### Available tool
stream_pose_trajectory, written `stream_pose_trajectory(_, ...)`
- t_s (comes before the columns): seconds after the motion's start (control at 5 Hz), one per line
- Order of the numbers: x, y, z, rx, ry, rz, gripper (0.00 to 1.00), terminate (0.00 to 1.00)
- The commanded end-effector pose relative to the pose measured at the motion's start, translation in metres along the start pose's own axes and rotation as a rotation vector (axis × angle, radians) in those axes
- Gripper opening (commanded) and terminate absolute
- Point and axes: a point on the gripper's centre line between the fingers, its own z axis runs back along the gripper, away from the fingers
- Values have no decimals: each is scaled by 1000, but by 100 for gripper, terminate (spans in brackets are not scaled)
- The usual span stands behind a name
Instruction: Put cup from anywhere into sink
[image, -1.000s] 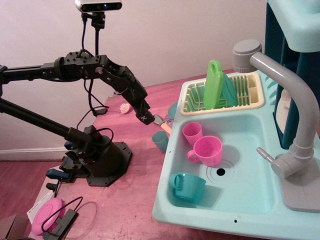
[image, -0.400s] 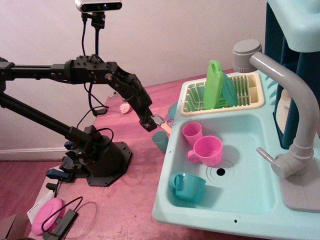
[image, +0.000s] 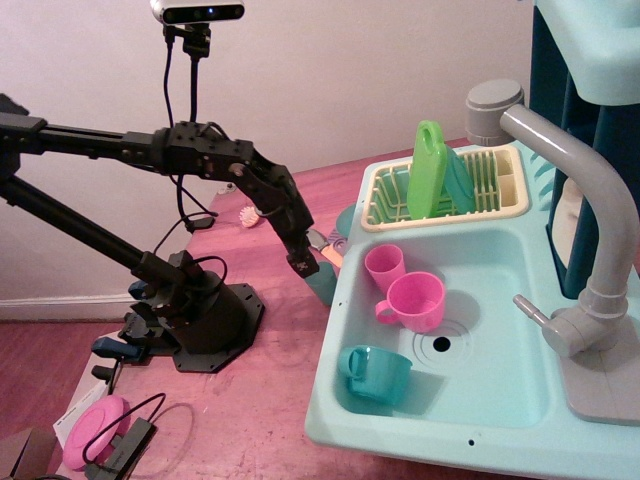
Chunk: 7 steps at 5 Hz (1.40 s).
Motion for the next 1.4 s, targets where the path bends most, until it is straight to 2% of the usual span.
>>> stream_pose_trajectory(0.0, 10, -6, -15, -9, 22, -44, 100, 0)
stream_pose_trajectory(0.2, 6, -8, -27, -26, 24, -39, 100, 0)
stream_pose_trajectory(0.4, 10, -7, -25, -17, 23, -54, 100, 0)
stream_pose_trajectory(0.6, 19, -8, -17, 11, 10, -53, 0, 0)
stream_pose_trajectory(1.2, 30, -19, -9, -4, -37, -102, 0, 0)
